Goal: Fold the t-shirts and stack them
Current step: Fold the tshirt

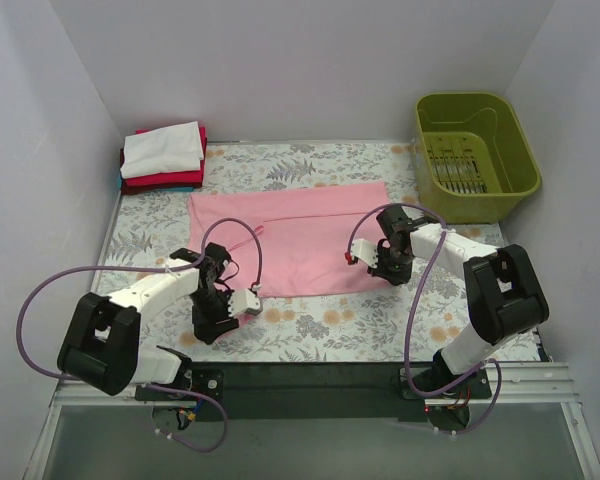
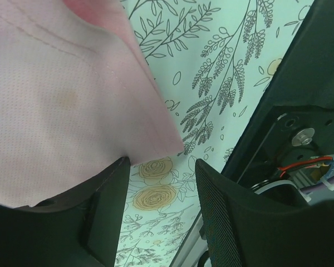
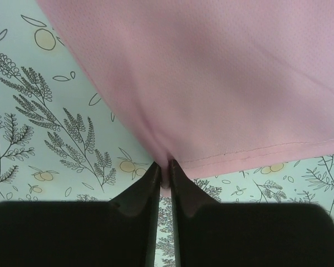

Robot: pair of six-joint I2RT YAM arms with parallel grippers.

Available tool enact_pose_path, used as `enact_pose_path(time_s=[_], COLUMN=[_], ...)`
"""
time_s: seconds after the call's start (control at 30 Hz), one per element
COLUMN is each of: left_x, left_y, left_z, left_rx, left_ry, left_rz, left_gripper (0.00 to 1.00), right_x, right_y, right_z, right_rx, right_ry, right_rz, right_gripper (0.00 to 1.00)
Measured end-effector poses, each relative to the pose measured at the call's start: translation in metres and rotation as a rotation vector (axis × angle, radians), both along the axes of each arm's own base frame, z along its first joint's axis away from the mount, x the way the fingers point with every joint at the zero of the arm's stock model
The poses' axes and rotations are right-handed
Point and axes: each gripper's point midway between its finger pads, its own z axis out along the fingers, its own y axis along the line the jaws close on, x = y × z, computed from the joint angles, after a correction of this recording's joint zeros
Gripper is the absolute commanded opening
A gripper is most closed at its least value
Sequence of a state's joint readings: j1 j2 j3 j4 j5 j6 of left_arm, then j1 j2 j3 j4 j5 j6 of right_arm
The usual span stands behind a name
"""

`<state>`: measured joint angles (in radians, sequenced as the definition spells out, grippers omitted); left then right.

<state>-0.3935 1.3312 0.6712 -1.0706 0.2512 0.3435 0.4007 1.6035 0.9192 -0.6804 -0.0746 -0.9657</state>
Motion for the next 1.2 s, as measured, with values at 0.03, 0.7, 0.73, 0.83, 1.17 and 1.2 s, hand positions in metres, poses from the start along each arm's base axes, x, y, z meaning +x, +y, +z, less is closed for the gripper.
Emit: enact_pose_path(time_s=[0.03,0.7,0.73,0.83,1.17,1.2], left_x=[0.001,0.011,0.01,0.009,0.018,0.018], left_y=[0.0,0.001,0.001,-0.001,-0.01,-0.011], left_z=[0.0,-0.002,-0.001,0.01,0.034,0.034], left_rx=[0.008,0.024,0.021,0.008,-0.043,-0.046], left_ry=[-0.004,-0.096,-0.092,-0.094,-0.134,-0.129], left_rz=[-0.008,-0.037,-0.035,-0.029,-0.003,-0.003], left_gripper=[0.48,0.0,0.0,0.0,0.02,0.12], right_x=[0.001,0.002,0.002,-0.002,-0.009,-0.01], right_y=[0.0,-0.001,-0.001,-0.002,-0.004,-0.004], right_z=[0.0,0.001,0.001,0.003,0.013,0.013], right_rx=[-0.001,-0.003,-0.003,-0.006,0.0,0.001], right_ry=[-0.003,-0.009,-0.01,0.001,0.001,0.004], right_rz=[-0.001,-0.042,-0.043,-0.047,-0.046,-0.046], right_gripper=[0.15,0.01,0.01,0.01,0.01,0.01])
